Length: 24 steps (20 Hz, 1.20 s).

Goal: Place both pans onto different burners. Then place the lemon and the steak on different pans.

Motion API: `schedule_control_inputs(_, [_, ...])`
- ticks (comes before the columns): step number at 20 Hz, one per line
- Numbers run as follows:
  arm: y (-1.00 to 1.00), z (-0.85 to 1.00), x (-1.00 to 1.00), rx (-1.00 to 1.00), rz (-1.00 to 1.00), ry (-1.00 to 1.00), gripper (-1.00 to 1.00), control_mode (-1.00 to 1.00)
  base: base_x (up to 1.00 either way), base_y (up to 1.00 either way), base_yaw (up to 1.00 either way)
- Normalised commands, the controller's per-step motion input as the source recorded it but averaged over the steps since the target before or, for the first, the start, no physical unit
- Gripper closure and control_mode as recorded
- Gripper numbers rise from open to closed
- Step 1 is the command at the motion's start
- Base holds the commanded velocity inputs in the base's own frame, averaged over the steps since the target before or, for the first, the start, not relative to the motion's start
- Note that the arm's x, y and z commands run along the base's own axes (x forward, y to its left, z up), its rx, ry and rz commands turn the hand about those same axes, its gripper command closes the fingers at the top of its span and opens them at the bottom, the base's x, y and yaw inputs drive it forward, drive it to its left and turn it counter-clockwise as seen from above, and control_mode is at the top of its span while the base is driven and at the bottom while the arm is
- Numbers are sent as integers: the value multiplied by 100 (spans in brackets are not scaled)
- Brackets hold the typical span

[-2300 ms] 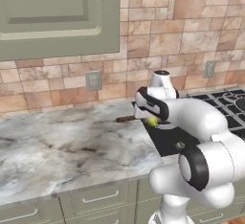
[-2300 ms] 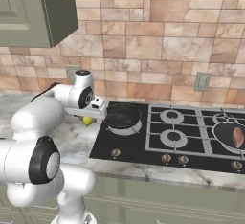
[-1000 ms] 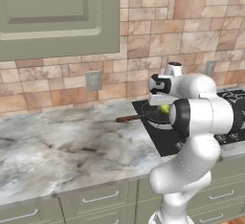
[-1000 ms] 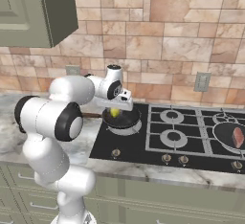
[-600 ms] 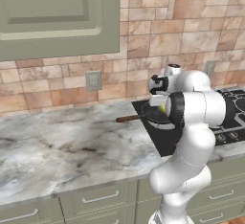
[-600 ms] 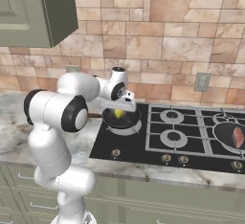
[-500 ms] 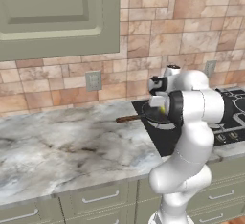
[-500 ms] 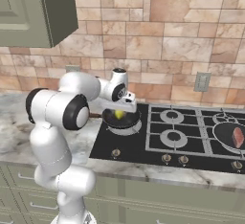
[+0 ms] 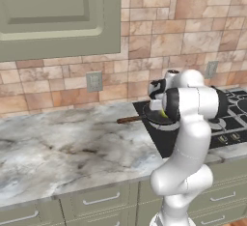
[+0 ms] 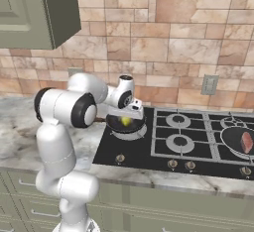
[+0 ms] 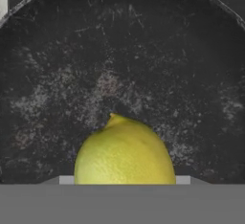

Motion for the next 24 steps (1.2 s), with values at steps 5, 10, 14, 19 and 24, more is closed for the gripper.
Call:
schedule_control_inputs(5, [-3, -25, 5, -1, 0, 0, 100, -100, 0, 0, 0])
schedule_control_inputs(10, [0, -20, 3, -1, 0, 0, 100, -100, 0, 0, 0])
schedule_control_inputs(14, [0, -1, 4, 0, 0, 0, -100, -100, 0, 0, 0])
schedule_control_inputs(19, [4, 0, 0, -2, -1, 0, -100, -100, 0, 0, 0])
schedule_control_inputs(24, [0, 31, -8, -1, 0, -8, -100, -100, 0, 0, 0])
